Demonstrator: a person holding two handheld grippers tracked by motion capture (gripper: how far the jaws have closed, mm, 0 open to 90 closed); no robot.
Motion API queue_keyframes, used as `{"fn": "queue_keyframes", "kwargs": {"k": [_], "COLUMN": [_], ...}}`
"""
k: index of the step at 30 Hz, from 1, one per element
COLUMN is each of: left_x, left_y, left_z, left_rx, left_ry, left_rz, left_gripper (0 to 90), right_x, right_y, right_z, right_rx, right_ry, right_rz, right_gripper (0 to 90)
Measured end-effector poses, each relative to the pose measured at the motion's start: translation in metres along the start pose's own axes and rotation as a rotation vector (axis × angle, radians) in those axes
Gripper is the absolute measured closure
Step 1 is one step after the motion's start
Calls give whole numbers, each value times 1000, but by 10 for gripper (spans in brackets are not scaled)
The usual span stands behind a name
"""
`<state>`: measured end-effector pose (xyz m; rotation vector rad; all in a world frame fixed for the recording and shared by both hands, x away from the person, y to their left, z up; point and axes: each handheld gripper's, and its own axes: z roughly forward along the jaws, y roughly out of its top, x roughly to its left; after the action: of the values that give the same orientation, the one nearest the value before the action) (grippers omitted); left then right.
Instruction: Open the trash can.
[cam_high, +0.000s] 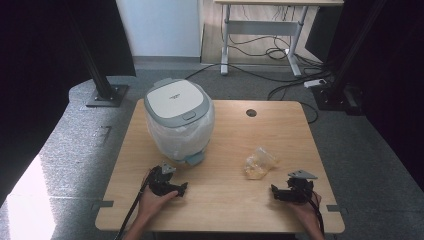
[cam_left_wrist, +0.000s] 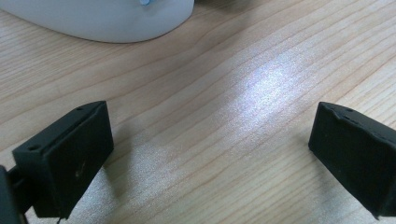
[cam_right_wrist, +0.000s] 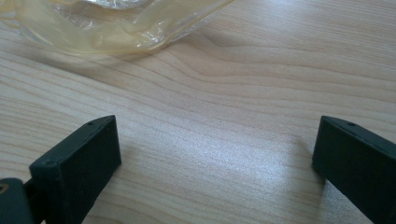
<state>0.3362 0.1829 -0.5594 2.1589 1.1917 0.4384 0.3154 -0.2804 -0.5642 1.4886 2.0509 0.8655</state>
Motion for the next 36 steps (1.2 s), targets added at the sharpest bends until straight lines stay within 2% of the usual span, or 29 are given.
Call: {"fn": "queue_keyframes", "kwargs": {"k": [8, 13, 16, 18, 20, 23, 24, 26, 32, 33, 34, 36], "left_x": [6, 8, 8, 10, 11, 13, 14, 15, 15, 14, 14, 14], "left_y": [-13, -15, -15, -16, -16, -16, -17, -16, -13, -11, -9, -8], "left_z": [-11, -14, -19, -25, -33, -40, -45, -49, -58, -61, -66, -70], "left_rx": [-13, -23, -42, -70, -108, -133, -159, -174, -207, -220, -244, -267], "left_ry": [15, 15, 46, 37, 37, 33, 26, 23, -13, -19, -31, -36], "left_rz": [-20, -14, -21, -31, -38, -49, -53, -57, -73, -73, -77, -75], "left_gripper": [28, 56, 149, 180, 249, 375, 425, 502, 661, 661, 715, 744], "right_x": [0, -1, -2, -2, -2, -3, -3, -3, -3, -3, -3, -3], "right_y": [0, 0, -1, -1, -2, -2, -2, -2, -2, -2, -3, -3], "right_z": [0, 0, -1, -2, -3, -3, -3, -3, -3, -3, -3, -3], "right_rx": [-1, -1, -2, -3, -4, -4, -4, -4, -4, -4, -4, -4], "right_ry": [1, 6, 8, 9, 9, 9, 9, 9, 9, 9, 9, 9], "right_rz": [0, -6, -8, -7, -7, -7, -7, -7, -7, -7, -7, -7], "right_gripper": [5, 6, 9, 12, 16, 16, 16, 16, 16, 16, 17, 16]}}
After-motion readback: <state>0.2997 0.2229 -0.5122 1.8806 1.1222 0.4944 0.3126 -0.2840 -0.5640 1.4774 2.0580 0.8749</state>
